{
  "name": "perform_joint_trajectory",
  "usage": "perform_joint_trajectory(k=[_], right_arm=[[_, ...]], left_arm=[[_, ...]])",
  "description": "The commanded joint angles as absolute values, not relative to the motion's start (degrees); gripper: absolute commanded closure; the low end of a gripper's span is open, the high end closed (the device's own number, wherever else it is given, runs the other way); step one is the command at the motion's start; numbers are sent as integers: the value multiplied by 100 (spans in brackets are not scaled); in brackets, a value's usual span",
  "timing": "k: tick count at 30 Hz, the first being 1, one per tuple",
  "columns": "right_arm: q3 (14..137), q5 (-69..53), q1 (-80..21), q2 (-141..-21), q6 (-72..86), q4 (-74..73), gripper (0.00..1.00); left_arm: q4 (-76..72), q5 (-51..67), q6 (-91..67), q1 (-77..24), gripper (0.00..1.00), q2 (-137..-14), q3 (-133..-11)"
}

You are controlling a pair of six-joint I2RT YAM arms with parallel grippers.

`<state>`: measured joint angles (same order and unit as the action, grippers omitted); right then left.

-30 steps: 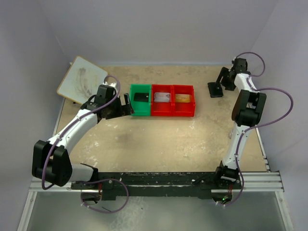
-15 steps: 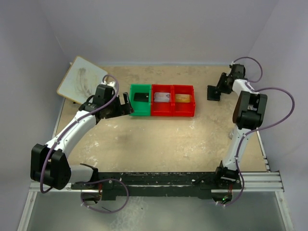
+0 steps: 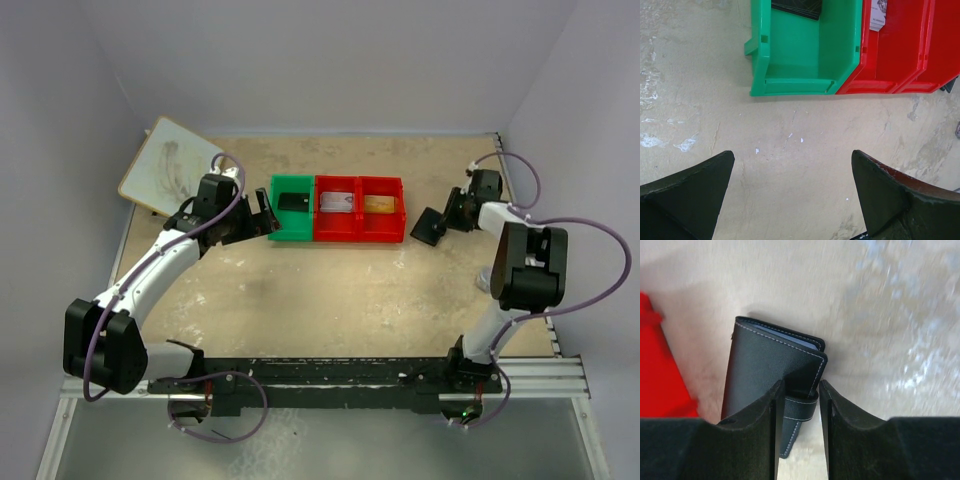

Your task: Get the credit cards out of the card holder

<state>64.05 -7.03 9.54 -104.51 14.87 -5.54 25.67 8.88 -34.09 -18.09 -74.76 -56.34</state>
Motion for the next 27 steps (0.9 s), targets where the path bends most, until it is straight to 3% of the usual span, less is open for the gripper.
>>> perform_joint_trajectory(k=[1, 6, 12, 16, 21, 27], right_arm=[[5836, -479, 870, -9687, 1608, -528, 61], [5932, -232, 870, -9363, 1606, -741, 52], [6689, -633, 851, -9928, 1720, -988, 43], [6511, -519, 684, -10140, 1790, -921, 38], [6248, 89, 327, -10448, 1660, -1088, 41], [5665, 708, 61, -9783, 1934, -1196, 49]], left_arm=[[2313, 987, -3507, -1831, 2, -7384, -5727], [2263, 1037, -3508, -1832, 2, -7433, -5726], [2317, 1036, -3477, -1829, 2, -7442, -5852], [2378, 954, -3491, -1829, 2, -7315, -5855], [2465, 803, -3515, -1832, 2, -7139, -5836], [2516, 809, -3498, -1834, 2, -7157, -5851]])
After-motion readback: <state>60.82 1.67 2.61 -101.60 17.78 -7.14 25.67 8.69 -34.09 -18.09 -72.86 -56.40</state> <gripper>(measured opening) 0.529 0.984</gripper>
